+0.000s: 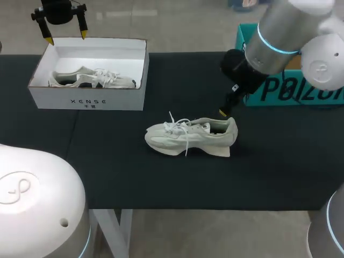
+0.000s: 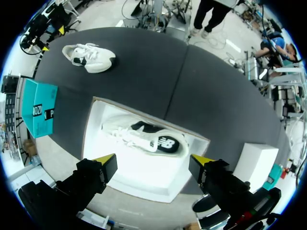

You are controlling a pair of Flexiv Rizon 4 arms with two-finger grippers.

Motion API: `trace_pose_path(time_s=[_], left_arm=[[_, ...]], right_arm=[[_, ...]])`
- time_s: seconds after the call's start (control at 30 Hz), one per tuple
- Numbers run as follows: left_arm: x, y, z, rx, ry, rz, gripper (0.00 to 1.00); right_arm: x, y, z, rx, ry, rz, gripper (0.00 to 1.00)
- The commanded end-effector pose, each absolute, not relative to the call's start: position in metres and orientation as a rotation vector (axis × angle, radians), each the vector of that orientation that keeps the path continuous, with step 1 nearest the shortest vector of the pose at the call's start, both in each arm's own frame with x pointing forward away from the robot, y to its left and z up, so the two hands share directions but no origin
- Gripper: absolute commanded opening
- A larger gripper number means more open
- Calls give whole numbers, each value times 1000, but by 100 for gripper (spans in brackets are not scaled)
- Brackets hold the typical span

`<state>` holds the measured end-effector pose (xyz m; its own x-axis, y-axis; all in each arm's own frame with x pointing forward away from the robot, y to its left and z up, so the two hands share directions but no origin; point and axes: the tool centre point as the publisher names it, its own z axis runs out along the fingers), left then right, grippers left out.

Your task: Take the shoe out of the shoebox, open the shoe tongue, remove and reinsert the insole, then place the shoe into the shoebox

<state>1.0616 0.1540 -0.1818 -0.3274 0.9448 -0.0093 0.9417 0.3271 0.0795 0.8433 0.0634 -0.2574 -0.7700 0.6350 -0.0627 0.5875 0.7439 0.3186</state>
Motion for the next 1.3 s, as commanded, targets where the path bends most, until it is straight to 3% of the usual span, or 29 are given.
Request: trace_pose_path(time_s=[0.03,0.43,0.5,0.9,1.07,1.3], left_arm=[[1061,154,-181,1790,2515,93,100],[1061,154,-181,1790,2515,93,100],[1061,154,-181,1790,2515,93,100],[1061,154,-181,1790,2515,93,100],[1061,154,-181,1790,2515,93,100],[1061,154,-181,1790,2515,93,100]], right_arm=[[838,58,-262,464,2679,582,100],[838,41,-261,-257,2708,1010,100],[835,44,-266,-375,2787,770,100],[835,46,-269,-372,2782,776,100],[839,49,-294,-145,2712,995,100],[849,41,-309,77,2657,1021,100]])
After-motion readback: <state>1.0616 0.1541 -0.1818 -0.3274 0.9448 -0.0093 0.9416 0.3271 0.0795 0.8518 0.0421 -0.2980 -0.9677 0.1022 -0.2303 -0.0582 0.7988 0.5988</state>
